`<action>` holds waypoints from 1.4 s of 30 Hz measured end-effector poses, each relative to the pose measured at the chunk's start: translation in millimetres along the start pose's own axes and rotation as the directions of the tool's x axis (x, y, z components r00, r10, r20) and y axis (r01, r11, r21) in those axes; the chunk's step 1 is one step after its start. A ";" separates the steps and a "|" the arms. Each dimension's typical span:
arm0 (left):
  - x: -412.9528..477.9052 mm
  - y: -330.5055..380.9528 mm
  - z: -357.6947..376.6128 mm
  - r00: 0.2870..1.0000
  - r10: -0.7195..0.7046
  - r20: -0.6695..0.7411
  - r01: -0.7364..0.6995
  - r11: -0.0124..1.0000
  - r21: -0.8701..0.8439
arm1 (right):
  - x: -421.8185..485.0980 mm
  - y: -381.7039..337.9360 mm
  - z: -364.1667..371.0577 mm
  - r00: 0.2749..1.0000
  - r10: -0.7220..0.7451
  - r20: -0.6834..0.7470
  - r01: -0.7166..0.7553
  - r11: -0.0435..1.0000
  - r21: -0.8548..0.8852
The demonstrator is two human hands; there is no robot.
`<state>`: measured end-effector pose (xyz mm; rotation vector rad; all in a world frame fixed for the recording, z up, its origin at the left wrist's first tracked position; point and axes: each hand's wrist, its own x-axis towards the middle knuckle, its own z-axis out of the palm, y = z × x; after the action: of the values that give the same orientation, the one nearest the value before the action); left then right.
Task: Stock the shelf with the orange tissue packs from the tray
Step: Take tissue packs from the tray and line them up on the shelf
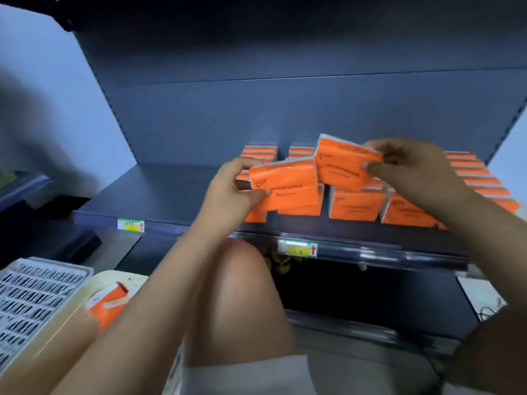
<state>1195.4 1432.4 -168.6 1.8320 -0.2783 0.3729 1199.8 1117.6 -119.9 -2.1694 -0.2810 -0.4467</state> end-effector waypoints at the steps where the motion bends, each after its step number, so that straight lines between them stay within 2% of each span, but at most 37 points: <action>1: 3.6 -5.1 16.1 0.999 -0.022 0.028 0.022 1.000 -0.003 | -6.4 12.4 -10.1 0.999 0.018 -0.027 -0.019 0.999 -0.030; 5: 14.3 -25.4 61.6 0.990 -0.059 0.128 0.040 0.989 0.145 | -32.6 56.2 -36.8 0.992 0.062 -0.107 -0.070 0.995 -0.065; 10: 25.0 -43.0 78.0 0.983 0.101 0.155 -0.161 0.881 0.445 | -53.7 96.0 -26.6 0.985 0.081 -0.152 -0.083 0.997 -0.002; 14: 30.4 -49.8 86.0 0.972 0.103 0.210 -0.205 0.807 0.554 | -54.2 112.5 -16.0 0.995 0.040 -0.092 -0.041 0.999 -0.011; 16: 34.1 -53.9 90.1 0.967 0.124 0.221 -0.241 0.726 0.644 | -52.2 114.9 -12.6 0.998 0.014 -0.064 -0.016 0.999 -0.034; 19: 35.4 -56.2 94.9 0.952 0.149 0.269 -0.306 0.537 0.786 | -48.3 121.2 -8.2 0.998 0.020 -0.056 -0.020 1.000 -0.010; 21: 34.5 -57.1 97.5 0.939 0.161 0.305 -0.344 0.488 0.802 | -47.6 122.5 -3.9 0.999 0.010 -0.034 -0.011 1.000 -0.015; 25: 35.3 -57.8 101.8 0.922 0.132 0.363 -0.378 0.499 0.780 | -46.0 121.1 1.8 1.000 -0.016 0.019 0.017 0.999 -0.041; 29: 38.7 -57.3 103.1 0.937 0.090 0.338 -0.333 0.525 0.783 | -45.2 122.9 7.7 0.992 -0.111 0.065 0.121 0.979 -0.164; 38: 37.5 -54.6 108.2 0.950 0.073 0.303 -0.289 0.566 0.772 | -41.9 132.8 21.3 0.966 -0.224 0.129 0.258 0.856 -0.448; 42: 32.4 -53.4 113.3 0.933 0.145 0.330 -0.351 0.570 0.743 | -39.4 136.5 26.5 0.958 -0.266 0.106 0.279 0.780 -0.561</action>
<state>1257.8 1339.0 -232.8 2.7602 -0.6206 0.5344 1218.2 1057.1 -249.8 -2.7385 -0.5345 -0.7500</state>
